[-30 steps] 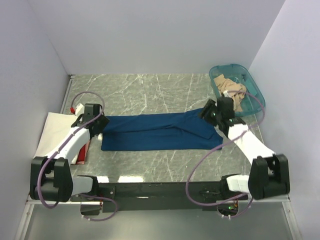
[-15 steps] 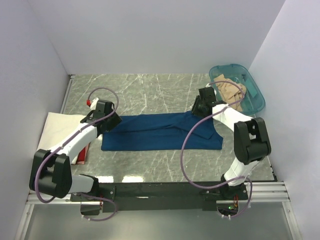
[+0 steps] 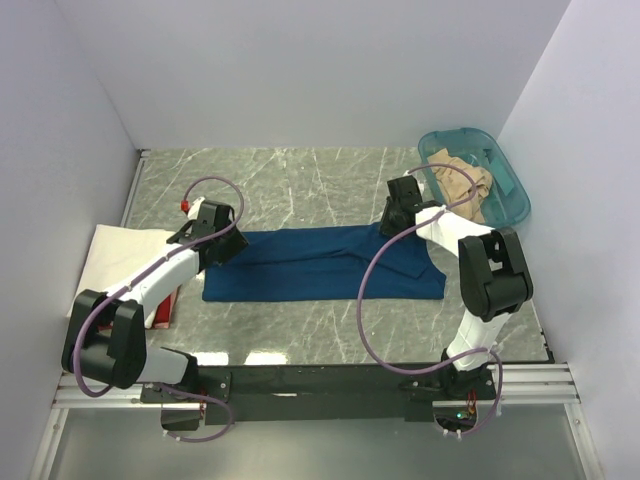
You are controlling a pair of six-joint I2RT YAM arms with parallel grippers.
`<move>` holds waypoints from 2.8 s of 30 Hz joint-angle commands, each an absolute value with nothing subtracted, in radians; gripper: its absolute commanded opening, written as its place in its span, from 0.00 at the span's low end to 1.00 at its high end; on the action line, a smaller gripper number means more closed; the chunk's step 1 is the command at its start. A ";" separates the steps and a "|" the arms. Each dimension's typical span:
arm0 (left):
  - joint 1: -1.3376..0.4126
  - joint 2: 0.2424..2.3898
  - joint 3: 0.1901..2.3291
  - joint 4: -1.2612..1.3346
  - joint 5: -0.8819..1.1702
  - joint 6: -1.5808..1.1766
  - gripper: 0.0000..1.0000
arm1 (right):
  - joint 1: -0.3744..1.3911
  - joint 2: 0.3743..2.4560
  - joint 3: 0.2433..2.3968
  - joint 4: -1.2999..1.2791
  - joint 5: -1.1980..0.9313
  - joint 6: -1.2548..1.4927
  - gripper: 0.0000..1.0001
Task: Fold and stack the t-shirts
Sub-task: Fold the tshirt
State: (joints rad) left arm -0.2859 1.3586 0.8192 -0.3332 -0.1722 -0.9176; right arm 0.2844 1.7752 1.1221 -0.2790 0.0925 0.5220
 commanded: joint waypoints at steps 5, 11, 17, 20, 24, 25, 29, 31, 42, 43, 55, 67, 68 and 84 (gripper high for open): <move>-0.295 1.361 0.853 -0.308 -0.167 -0.903 0.50 | 0.304 1.767 1.134 -0.264 0.123 0.514 0.09; -0.301 1.358 0.851 -0.310 -0.169 -0.905 0.49 | 0.316 1.715 1.097 -0.253 0.132 0.518 0.00; -0.304 1.359 0.848 -0.307 -0.166 -0.905 0.49 | 0.316 1.743 1.134 -0.259 0.141 0.511 0.16; -0.305 1.356 0.848 -0.310 -0.170 -0.900 0.49 | 0.316 1.759 1.146 -0.255 0.146 0.508 0.25; -0.305 1.358 0.847 -0.311 -0.173 -0.896 0.49 | 0.314 1.773 1.163 -0.262 0.160 0.505 0.33; -0.305 1.358 0.847 -0.310 -0.173 -0.896 0.49 | 0.316 1.773 1.163 -0.262 0.161 0.505 0.34; -0.305 1.370 0.848 -0.307 -0.170 -0.893 0.49 | 0.316 1.770 1.175 -0.264 0.166 0.502 0.35; -0.305 1.373 0.848 -0.304 -0.167 -0.893 0.49 | 0.316 1.787 1.201 -0.284 0.175 0.495 0.35; -0.305 1.387 0.850 -0.301 -0.166 -0.891 0.49 | 0.319 1.832 1.200 -0.284 0.164 0.492 0.35; -0.305 1.388 0.851 -0.299 -0.166 -0.891 0.49 | 0.318 1.830 1.197 -0.281 0.164 0.492 0.35; -0.305 1.391 0.853 -0.302 -0.166 -0.891 0.48 | 0.327 1.770 1.147 -0.278 0.166 0.500 0.02; -0.305 1.388 0.844 -0.287 -0.155 -0.891 0.48 | 0.351 1.504 0.959 -0.235 0.097 0.544 0.00; -0.305 1.387 0.844 -0.287 -0.152 -0.891 0.48 | 0.359 1.488 0.928 -0.229 0.094 0.548 0.00; -0.305 1.399 0.822 -0.261 -0.135 -0.877 0.48 | 0.531 1.243 0.687 -0.167 0.142 0.692 0.00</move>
